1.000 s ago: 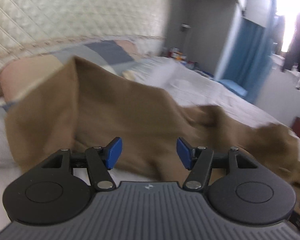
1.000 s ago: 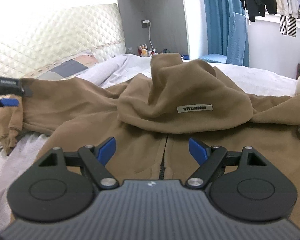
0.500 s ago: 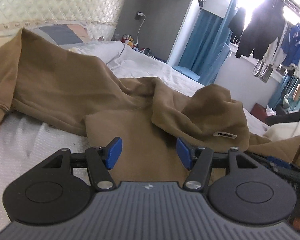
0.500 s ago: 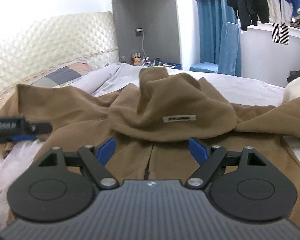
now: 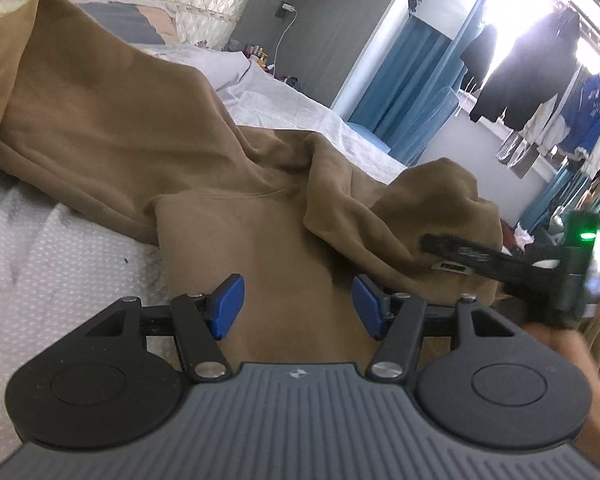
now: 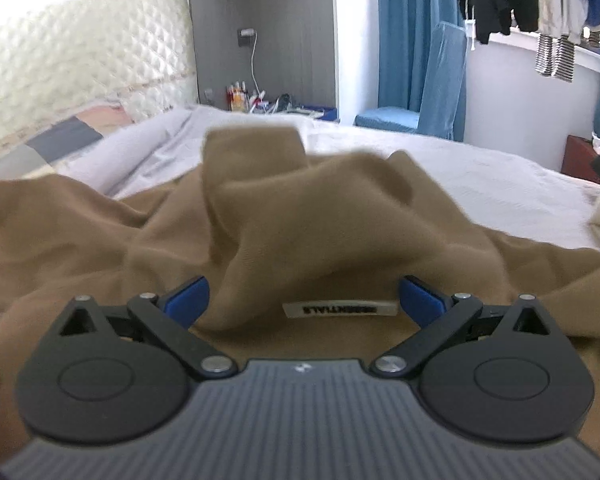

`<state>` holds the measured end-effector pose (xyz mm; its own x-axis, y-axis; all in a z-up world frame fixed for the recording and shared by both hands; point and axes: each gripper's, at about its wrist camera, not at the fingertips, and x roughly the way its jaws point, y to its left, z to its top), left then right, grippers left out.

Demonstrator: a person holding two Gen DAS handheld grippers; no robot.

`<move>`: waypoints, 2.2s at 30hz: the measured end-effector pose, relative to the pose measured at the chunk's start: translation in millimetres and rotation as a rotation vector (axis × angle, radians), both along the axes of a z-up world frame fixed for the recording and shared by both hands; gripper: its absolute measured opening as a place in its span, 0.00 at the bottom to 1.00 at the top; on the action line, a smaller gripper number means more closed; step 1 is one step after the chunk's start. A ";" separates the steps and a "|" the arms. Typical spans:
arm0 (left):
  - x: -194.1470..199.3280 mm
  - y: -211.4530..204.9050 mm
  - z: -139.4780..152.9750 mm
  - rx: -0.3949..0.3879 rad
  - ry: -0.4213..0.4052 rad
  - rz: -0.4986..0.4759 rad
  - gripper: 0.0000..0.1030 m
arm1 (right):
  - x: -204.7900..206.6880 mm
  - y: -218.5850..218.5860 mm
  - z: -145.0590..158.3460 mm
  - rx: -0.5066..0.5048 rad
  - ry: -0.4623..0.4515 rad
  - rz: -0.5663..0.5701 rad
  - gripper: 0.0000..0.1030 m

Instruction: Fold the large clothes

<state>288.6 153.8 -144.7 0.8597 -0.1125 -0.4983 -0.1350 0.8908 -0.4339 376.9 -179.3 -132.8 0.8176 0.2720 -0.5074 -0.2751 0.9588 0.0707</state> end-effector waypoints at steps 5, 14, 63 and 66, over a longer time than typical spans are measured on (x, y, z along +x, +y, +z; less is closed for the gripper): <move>10.7 7.4 -10.2 0.003 0.001 0.006 0.63 | 44.9 23.3 -17.5 -0.058 0.008 -0.017 1.00; 30.3 30.3 -23.9 -0.019 -0.010 0.032 0.63 | 115.8 40.7 6.6 -0.128 0.083 -0.045 0.23; 74.2 60.0 -43.6 -0.123 -0.111 0.009 0.63 | 297.1 59.8 52.4 0.039 -0.014 -0.071 0.79; 61.7 56.1 -37.3 -0.117 -0.112 -0.011 0.63 | 254.4 49.4 64.6 0.064 -0.008 -0.040 0.79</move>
<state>350.3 209.9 -182.0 0.9075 -0.1742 -0.3823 -0.0703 0.8342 -0.5469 631.3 -129.9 -68.2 0.8325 0.2709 -0.4833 -0.2374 0.9626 0.1305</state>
